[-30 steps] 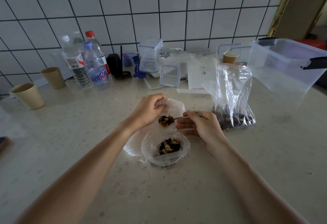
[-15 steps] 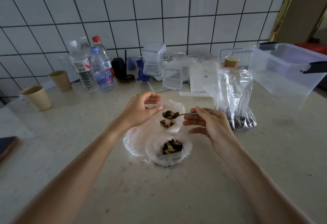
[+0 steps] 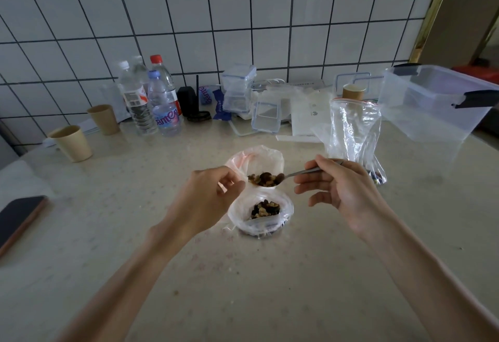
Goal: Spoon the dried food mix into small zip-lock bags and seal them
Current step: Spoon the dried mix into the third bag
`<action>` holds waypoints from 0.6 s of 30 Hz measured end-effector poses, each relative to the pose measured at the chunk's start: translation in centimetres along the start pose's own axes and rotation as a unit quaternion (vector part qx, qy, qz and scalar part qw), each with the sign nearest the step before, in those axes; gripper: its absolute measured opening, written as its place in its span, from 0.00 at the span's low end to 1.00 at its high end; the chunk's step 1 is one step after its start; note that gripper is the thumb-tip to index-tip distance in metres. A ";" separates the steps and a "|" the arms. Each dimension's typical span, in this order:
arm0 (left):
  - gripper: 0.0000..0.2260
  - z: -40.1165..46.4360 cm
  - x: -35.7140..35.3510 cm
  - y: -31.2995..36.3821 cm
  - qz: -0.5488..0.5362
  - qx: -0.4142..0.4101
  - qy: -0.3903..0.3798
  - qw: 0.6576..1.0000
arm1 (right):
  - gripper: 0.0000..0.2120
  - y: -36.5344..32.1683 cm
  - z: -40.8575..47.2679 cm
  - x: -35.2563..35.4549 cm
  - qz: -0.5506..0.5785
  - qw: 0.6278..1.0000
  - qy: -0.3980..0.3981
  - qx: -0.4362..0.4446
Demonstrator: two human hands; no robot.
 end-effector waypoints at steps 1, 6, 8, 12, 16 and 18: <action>0.08 -0.3 -0.3 0.1 0.007 0.016 -0.003 1.000 | 0.14 0.2 -0.3 0.2 -0.009 1.000 -0.004 0.000; 0.05 -0.9 -1.4 0.4 0.009 0.001 0.020 1.000 | 0.15 1.0 -1.5 0.4 -0.086 0.994 -0.038 0.055; 0.04 -0.6 -1.7 0.4 -0.017 -0.001 0.035 0.999 | 0.14 1.2 -1.8 -0.1 -0.113 0.987 -0.063 0.096; 0.05 -0.1 -2.0 0.4 -0.069 0.035 0.043 0.996 | 0.10 1.5 -2.2 -0.9 -0.204 0.950 -0.112 0.208; 0.04 -0.3 -2.1 0.4 -0.077 0.044 0.060 0.994 | 0.10 1.4 -2.6 -0.9 -0.282 0.898 -0.155 0.301; 0.04 -0.3 -2.2 0.5 -0.068 0.035 0.071 0.995 | 0.10 1.2 -2.5 -0.9 -0.285 0.892 -0.159 0.311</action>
Point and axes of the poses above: each hand's wrist, its own z-axis towards the middle knuckle, its own x-axis out of the back of the hand, y = z × x, the point moved 1 cm from there along z, towards the middle knuckle, and after that the axes turned 11 degrees about y, right-handed, at the moved point
